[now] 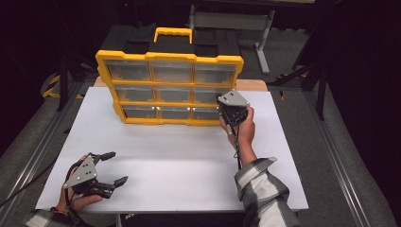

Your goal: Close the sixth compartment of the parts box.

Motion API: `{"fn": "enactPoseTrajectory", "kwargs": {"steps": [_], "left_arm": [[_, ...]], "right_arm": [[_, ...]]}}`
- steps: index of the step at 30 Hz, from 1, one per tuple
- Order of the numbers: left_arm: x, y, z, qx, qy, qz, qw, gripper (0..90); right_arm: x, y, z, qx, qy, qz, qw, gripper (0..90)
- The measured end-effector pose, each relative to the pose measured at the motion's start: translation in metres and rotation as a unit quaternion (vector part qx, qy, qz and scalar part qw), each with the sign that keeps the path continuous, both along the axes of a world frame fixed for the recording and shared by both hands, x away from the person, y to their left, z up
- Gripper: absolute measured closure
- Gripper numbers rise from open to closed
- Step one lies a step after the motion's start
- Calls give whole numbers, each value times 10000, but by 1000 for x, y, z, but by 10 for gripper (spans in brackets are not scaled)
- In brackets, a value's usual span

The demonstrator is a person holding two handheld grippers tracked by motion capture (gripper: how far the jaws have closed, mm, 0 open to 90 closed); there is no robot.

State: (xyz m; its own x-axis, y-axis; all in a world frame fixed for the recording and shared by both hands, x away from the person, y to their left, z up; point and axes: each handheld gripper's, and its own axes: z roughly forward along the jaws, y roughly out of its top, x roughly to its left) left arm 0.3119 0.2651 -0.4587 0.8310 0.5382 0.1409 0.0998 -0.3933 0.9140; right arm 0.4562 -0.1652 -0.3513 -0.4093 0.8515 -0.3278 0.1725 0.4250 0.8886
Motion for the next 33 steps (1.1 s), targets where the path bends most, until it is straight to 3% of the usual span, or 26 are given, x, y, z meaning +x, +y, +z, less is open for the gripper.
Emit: {"fn": "enactPoseTrajectory", "kwargs": {"steps": [17,29,33], "left_arm": [[0,0,0,2,-17,3,10000,102],[-1,1,1,6,-49,22,10000,102],[-1,2,2,-19,-63,35,10000,102]], "right_arm": [[1,2,-2,-5,28,16,10000,898],[-8,3,6,42,-6,207,9998,880],[-13,1,10,144,9,409,9991,845]]}}
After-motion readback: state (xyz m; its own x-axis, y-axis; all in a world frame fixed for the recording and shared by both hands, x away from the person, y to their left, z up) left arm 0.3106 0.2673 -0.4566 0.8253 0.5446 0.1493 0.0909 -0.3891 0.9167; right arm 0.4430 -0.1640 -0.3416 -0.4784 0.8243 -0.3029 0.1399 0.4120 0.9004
